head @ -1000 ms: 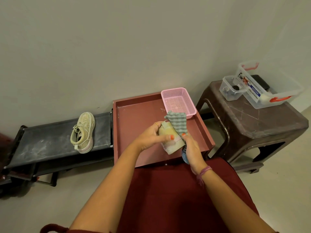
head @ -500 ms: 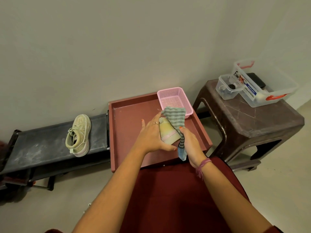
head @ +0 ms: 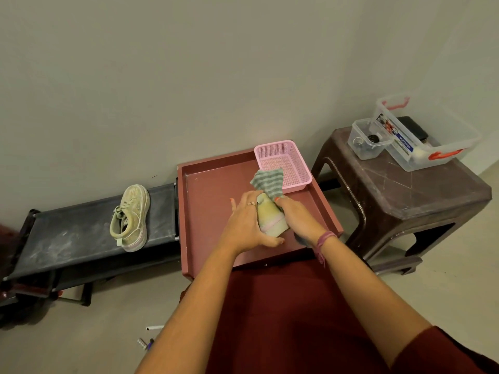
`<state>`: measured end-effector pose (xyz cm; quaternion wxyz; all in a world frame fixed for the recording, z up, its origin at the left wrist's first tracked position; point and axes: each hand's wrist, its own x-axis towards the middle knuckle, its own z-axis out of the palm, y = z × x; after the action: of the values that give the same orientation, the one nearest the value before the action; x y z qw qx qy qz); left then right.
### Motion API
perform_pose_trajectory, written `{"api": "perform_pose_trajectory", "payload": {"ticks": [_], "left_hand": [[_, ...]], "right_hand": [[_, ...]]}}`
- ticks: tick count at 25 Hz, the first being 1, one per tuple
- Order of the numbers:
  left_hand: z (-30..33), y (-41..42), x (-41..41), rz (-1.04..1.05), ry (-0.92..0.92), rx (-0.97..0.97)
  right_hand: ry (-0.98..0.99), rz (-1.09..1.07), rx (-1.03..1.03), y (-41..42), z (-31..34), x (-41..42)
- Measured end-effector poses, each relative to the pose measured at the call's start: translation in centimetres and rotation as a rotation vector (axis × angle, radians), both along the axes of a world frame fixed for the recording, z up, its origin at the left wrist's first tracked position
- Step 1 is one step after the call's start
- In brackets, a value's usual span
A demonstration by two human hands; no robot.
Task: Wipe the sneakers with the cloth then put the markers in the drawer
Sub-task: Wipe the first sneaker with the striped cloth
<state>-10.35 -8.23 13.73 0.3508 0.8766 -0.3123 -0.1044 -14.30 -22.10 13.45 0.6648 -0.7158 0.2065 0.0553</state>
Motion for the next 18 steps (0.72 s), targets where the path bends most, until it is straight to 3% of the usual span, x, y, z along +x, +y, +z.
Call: {"api": "perform_pose_trajectory", "payload": {"ticks": [4,9,13,15,18], "left_hand": [[0.3,0.5,0.4,0.032,-0.026,0.035],[0.5,0.3,-0.7,0.005,0.017,0.012],[0.3,0.5,-0.2,0.047,0.044,-0.025],[0.2,0.8,-0.1,0.036,0.044,-0.017],[0.2,1.2,-0.3,0.034,0.011,-0.006]], "right_hand": [[-0.153,0.123,-0.132,1.0,0.5,-1.5],[0.014,-0.069,0.065,-0.1,-0.1,0.4],[-0.185,0.168,-0.299,1.7,0.7,-1.7],[-0.261,0.181,-0.360,1.8,0.0,-2.7],[-0.095,-0.059,-0.032,0.3,-0.6,-1.9]]}}
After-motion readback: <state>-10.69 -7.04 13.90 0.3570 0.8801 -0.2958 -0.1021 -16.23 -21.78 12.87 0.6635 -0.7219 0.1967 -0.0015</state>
